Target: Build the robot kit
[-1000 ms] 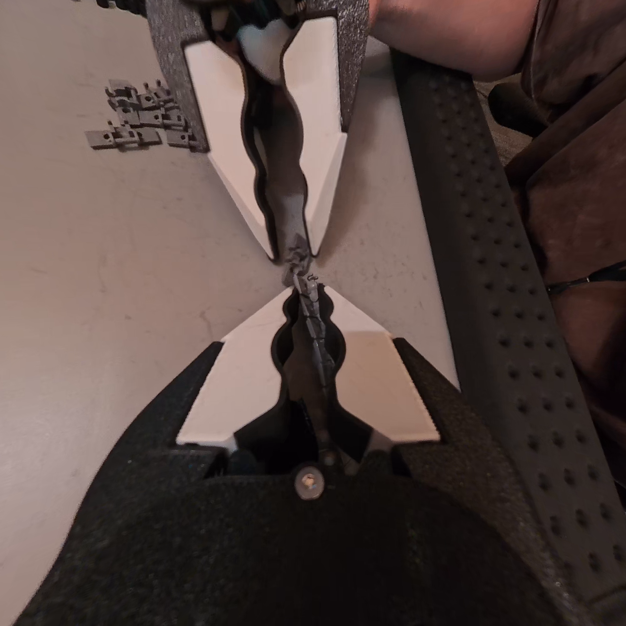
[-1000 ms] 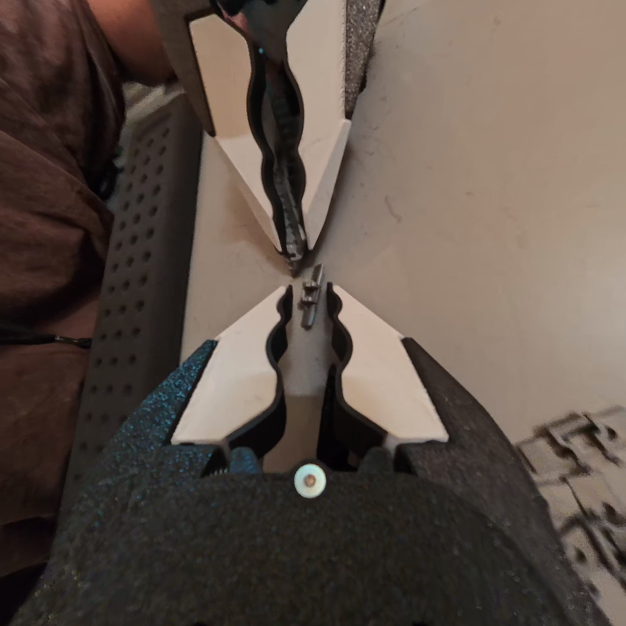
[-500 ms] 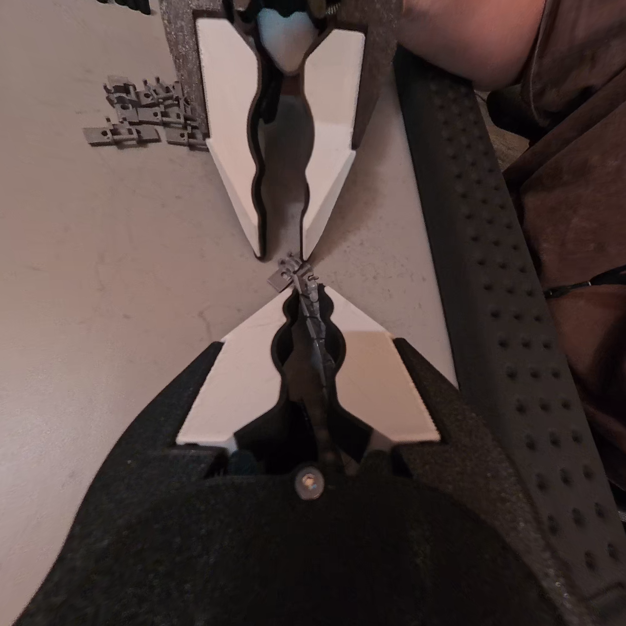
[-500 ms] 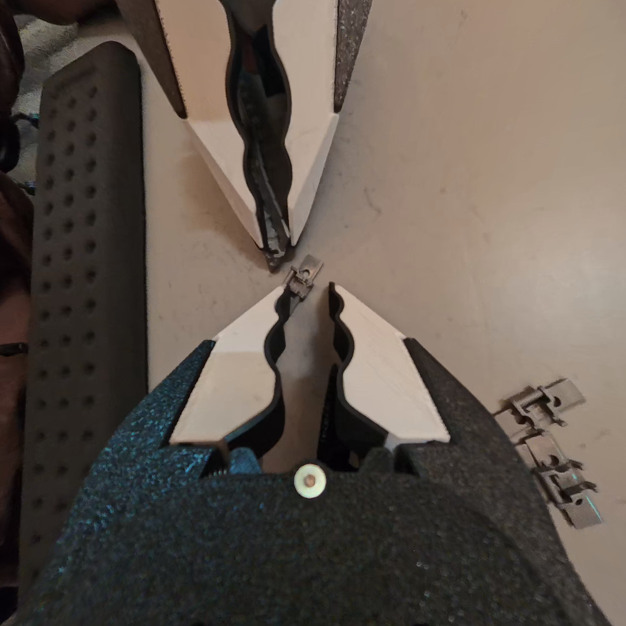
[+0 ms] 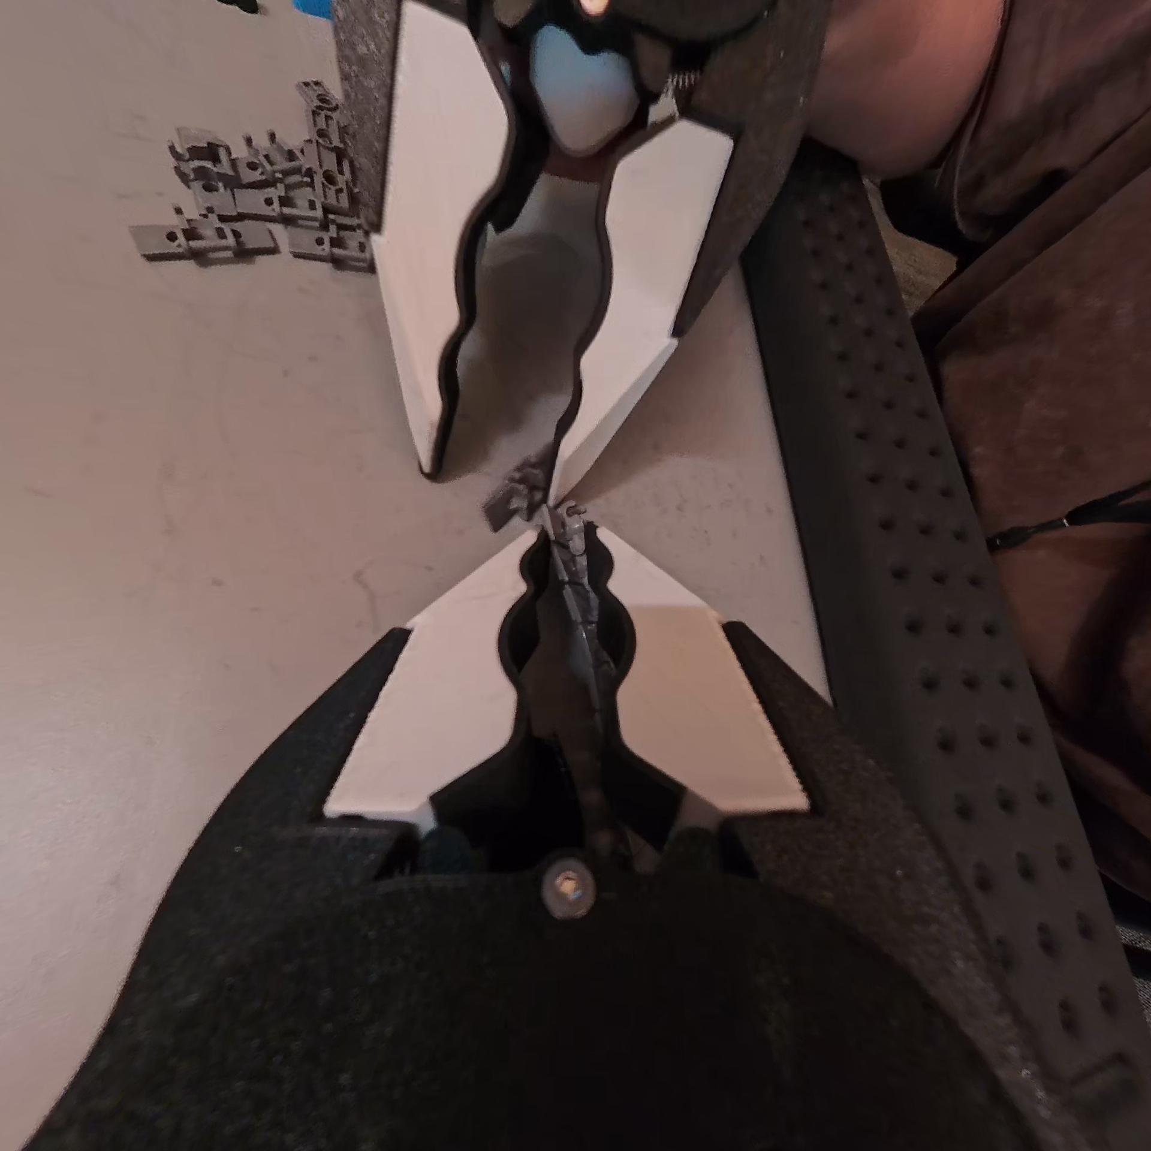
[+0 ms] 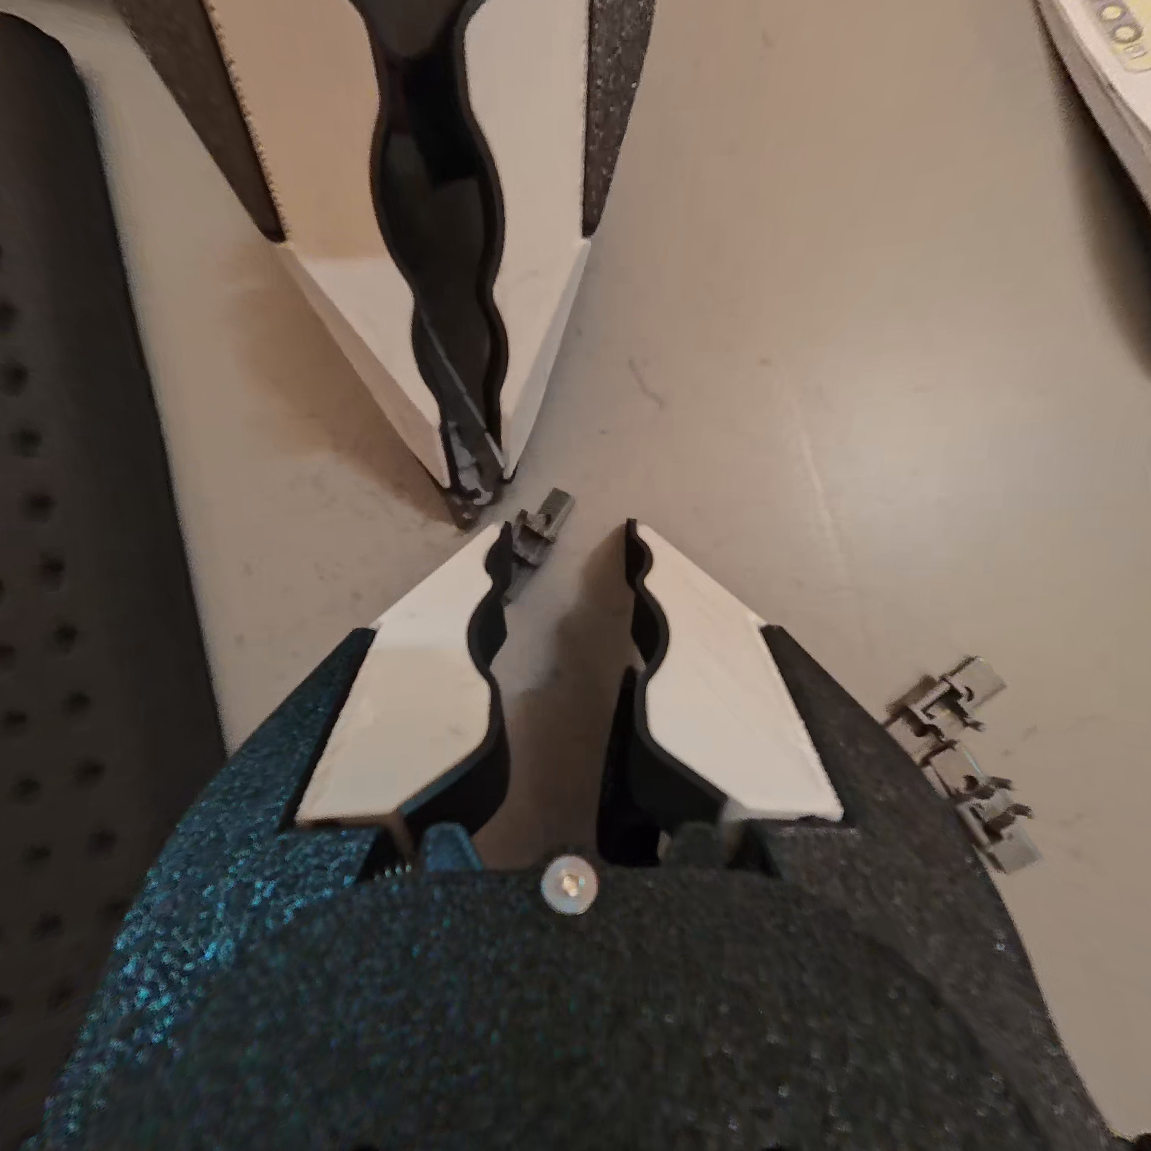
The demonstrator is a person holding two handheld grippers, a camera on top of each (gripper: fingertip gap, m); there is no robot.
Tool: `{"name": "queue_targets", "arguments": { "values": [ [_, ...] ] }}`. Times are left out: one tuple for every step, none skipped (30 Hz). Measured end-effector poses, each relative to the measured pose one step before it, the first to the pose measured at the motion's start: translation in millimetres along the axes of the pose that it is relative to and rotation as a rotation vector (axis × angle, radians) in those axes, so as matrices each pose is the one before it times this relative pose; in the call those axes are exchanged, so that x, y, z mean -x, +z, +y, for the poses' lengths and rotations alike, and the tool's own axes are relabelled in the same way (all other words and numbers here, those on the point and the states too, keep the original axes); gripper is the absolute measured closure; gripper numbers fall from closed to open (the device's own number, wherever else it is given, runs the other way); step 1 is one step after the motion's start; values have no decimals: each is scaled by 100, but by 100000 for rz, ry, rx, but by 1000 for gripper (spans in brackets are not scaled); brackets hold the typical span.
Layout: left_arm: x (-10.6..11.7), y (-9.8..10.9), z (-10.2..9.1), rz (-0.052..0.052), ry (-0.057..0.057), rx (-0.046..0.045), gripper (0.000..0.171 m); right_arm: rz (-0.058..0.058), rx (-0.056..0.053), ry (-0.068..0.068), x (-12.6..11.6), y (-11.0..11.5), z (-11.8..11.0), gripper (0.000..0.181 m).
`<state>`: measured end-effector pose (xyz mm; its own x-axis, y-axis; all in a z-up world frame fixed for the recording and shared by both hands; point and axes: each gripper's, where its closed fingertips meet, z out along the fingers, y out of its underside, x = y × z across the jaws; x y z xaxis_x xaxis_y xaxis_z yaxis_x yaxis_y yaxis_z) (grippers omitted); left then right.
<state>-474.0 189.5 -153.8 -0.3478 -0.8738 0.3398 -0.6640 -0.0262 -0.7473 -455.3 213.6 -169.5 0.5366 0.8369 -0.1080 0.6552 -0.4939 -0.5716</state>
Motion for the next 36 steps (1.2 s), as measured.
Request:
{"name": "queue_targets", "arguments": {
  "values": [
    [-7,-7,-2,-24,68,-8,161,2650,626,-1272,-172,124,65,149],
    [-10,-12,1,-64,-2,-35,161,3798,589,-3394,-255,45,101,154],
    [-1,-33,19,-47,-152,-47,161,1165,269,-1456,62,-21,0,155],
    [-11,-34,35,23,-160,-38,161,-341,508,72,121,-15,23,158],
    [-6,-52,30,73,-187,-15,161,-625,180,-288,139,-11,24,161],
    [5,-50,35,69,-221,-31,161,-330,-137,-110,84,-20,9,163],
    [32,-43,24,94,-307,-56,161,-308,-190,244,10,-23,25,164],
    [32,-43,0,78,-459,-124,161,-744,-132,913,13,-48,40,164],
    [57,-34,-15,13,-451,-131,161,-1370,-67,1033,48,-68,63,164],
    [76,-35,-29,-127,-547,-276,162,-1893,-333,983,108,-110,33,164],
    [130,-61,-46,-307,-837,-416,162,-1289,-1689,1246,-14,-184,-122,164],
    [250,-82,-64,-721,-1348,-550,162,-1387,-2911,1780,-31,-302,-303,164],
    [344,-118,-103,-916,-2071,-930,162,-1859,-3535,2413,8,-396,-430,165],
    [386,-136,-116,-846,-2477,-998,162,-1813,-4259,2833,-3,-435,-595,165],
    [421,-145,-153,-967,-2721,-1183,163,-2376,-5570,3009,103,-423,-803,165],
    [341,-120,-111,-575,-2466,-939,163,-2335,-5632,3464,93,-296,-816,165],
    [276,-82,-94,-386,-2086,-737,163,-1145,-4851,3601,-94,-109,-656,165],
    [249,-77,-91,-391,-1893,-713,163,-195,-3931,2976,-218,98,-427,165],
    [160,-67,-57,-18,-1493,-479,163,1364,-2075,2395,-421,283,-82,165],
    [132,-39,-51,-82,-1104,-423,163,1320,-82,1822,-370,397,209,165],
    [59,-34,-17,28,-621,-175,163,-468,619,1301,-15,449,285,165],
    [13,-2,0,6,-116,-16,163,-1112,1114,1685,131,460,298,165],
    [19,-6,9,-236,133,28,163,184,306,1771,-1,374,156,165],
    [129,-37,51,-756,-100,177,163,437,-318,703,10,261,22,165],
    [106,-90,-21,60,-819,-388,163,1667,-783,238,-223,45,-107,164],
    [133,-48,0,-42,-1152,-123,163,1471,-400,332,-212,59,-69,164],
    [60,-15,5,259,-850,9,163,361,-56,200,-62,59,4,164],
    [3,-20,12,246,-195,36,163,-329,-101,116,27,27,11,164],
    [-8,1,12,-15,128,0,163,-350,150,-42,7,-27,70,164],
    [-20,-5,1,-6,224,0,163,-416,1362,357,-5,9,267,164],
    [-18,-5,14,116,115,32,163,-640,933,380,14,36,202,163],
    [-5,-27,21,173,-124,65,163,-420,524,458,-25,-3,153,162],
    [16,-7,10,158,-278,23,163,-936,447,543,31,-21,106,160],
    [4,-3,8,146,-166,17,163,-2370,387,759,245,0,77,158],
    [0,-13,7,35,-35,26,163,-3098,636,1333,326,2,123,157],
    [0,-5,20,35,25,49,162,-2889,888,1393,284,-7,162,156]
  ]
}}
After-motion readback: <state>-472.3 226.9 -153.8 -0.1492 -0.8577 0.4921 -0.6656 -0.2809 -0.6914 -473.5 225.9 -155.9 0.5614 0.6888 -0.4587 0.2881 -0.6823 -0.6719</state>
